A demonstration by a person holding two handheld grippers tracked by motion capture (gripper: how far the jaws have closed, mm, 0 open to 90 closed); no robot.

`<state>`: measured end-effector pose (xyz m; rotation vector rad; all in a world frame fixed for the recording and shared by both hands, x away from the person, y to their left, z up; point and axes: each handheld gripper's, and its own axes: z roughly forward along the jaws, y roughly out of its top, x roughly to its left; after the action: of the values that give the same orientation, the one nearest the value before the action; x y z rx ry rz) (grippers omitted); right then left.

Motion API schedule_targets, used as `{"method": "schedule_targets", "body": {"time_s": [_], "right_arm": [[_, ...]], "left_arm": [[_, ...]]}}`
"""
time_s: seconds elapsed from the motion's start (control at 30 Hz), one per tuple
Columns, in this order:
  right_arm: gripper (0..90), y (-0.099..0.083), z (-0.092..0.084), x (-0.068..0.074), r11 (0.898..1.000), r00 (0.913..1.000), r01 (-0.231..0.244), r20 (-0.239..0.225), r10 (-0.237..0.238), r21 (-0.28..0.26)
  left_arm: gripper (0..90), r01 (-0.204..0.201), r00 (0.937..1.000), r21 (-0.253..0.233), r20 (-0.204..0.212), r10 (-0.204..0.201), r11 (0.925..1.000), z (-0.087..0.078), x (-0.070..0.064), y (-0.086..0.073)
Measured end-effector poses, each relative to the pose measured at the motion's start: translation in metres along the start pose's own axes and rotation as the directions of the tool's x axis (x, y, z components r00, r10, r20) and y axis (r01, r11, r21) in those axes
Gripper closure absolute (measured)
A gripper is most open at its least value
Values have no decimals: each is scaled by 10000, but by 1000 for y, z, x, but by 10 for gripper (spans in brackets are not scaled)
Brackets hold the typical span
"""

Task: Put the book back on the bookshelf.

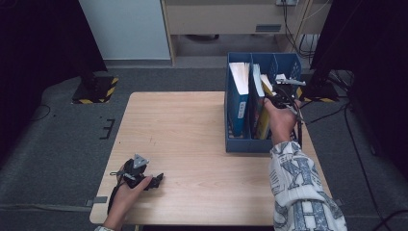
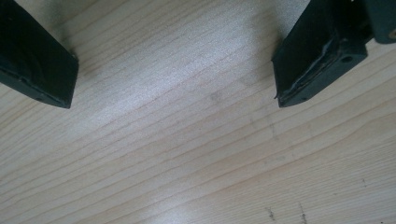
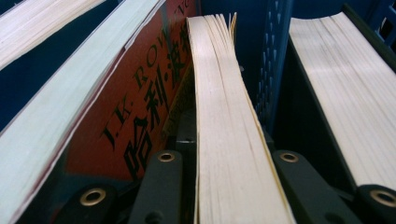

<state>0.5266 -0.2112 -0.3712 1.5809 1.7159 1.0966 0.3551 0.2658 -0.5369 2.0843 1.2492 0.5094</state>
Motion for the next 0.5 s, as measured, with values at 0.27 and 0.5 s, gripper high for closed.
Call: {"method": "schedule_targets", "body": {"time_s": [0.27, 0.5], "right_arm": [[729, -6, -5, -2, 9999, 9998, -114, -156, 115, 56], [718, -9, -8, -3, 9996, 9994, -247, -241, 251, 151]], "left_arm": [[0, -53, 10000, 32, 9, 53, 10000, 0, 0, 0], [0, -54, 10000, 36, 11, 54, 10000, 0, 0, 0]]}}
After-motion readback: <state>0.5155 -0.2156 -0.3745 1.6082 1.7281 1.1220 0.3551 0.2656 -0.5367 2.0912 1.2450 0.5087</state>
